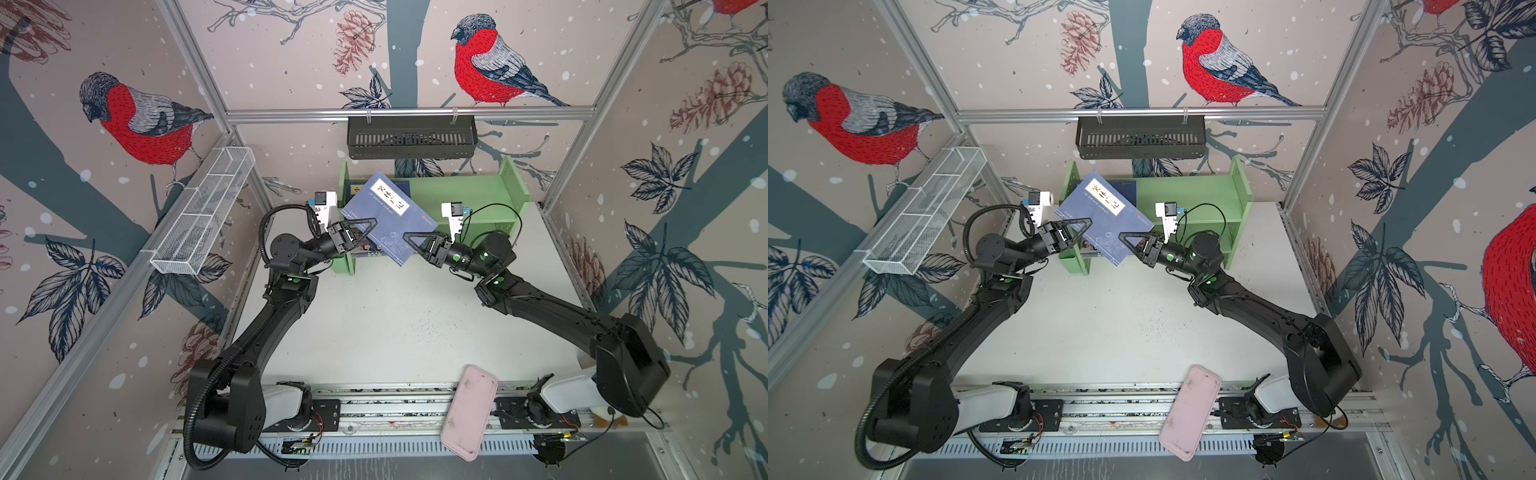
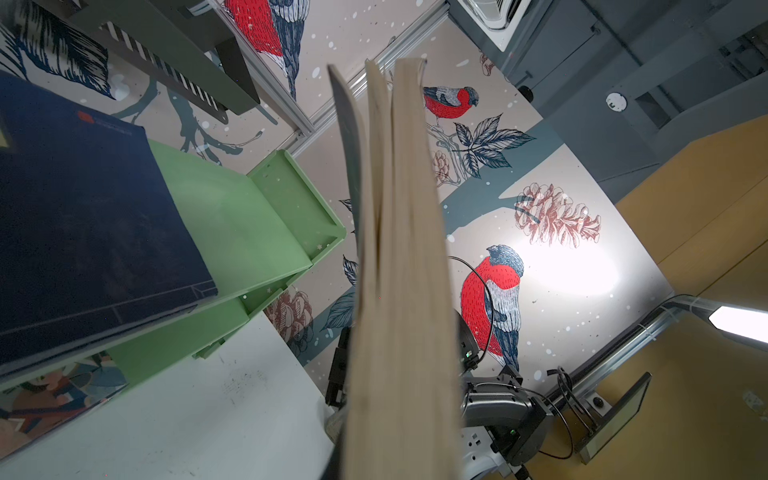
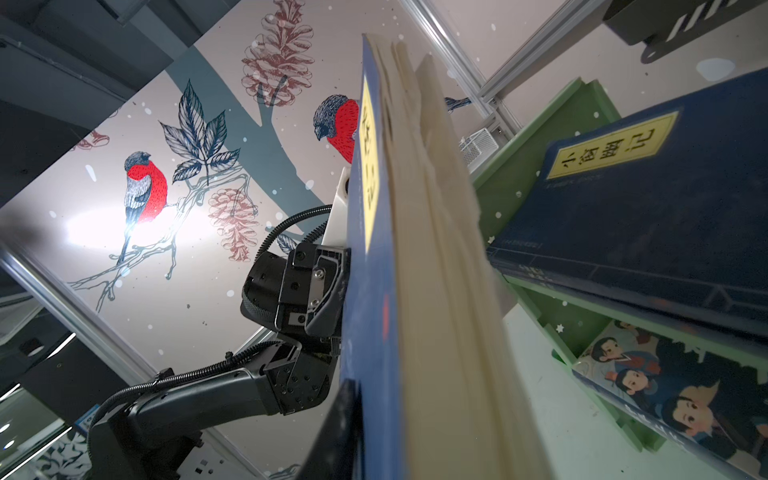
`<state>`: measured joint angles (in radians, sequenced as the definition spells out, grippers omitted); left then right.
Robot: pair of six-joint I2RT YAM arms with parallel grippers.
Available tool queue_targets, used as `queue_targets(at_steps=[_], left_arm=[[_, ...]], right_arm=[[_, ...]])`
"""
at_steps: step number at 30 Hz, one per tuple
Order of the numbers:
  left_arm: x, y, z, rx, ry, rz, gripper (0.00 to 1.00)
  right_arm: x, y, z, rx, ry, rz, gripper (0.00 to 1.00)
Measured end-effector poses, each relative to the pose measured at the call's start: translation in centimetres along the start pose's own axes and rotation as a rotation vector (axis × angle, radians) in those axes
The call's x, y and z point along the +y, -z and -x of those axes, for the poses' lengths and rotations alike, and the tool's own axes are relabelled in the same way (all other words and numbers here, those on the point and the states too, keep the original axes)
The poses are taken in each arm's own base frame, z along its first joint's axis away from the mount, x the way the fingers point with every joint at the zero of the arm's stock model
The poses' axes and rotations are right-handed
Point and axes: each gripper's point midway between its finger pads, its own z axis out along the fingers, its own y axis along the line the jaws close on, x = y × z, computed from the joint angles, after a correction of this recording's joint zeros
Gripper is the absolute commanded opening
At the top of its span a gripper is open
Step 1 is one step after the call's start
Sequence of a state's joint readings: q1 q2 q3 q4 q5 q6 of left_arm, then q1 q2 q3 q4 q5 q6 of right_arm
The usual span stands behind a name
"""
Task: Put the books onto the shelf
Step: 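Tilt the book flat above the top tier with both grippers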
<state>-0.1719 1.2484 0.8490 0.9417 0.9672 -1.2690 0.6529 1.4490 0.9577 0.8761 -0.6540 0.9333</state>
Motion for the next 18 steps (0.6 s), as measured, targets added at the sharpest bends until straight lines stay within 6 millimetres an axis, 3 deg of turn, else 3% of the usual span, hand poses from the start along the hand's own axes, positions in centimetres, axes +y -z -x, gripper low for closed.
queue_targets(at_steps=[3, 4, 12, 18], left_arm=[[-0.2, 0.1, 0.0, -0.004, -0.026, 0.006, 0.48], [-0.3, 0.2, -0.1, 0.004, -0.045, 0.007, 0.56], [-0.8, 2.7, 0.7, 0.072, -0.244, 0.091, 0.62], [0.2, 3.6, -1.2, 0.183, -0.302, 0.114, 0.69]], right_arm=[[-0.1, -0.1, 0.5, 0.031, 0.005, 0.024, 0.02], [-0.1, 0.0, 0.9, 0.042, 0.01, 0.03, 0.02], [-1.4, 3.7, 4.3, 0.132, 0.058, 0.017, 0.01], [0.0, 4.8, 3.0, 0.303, 0.08, 0.07, 0.02]])
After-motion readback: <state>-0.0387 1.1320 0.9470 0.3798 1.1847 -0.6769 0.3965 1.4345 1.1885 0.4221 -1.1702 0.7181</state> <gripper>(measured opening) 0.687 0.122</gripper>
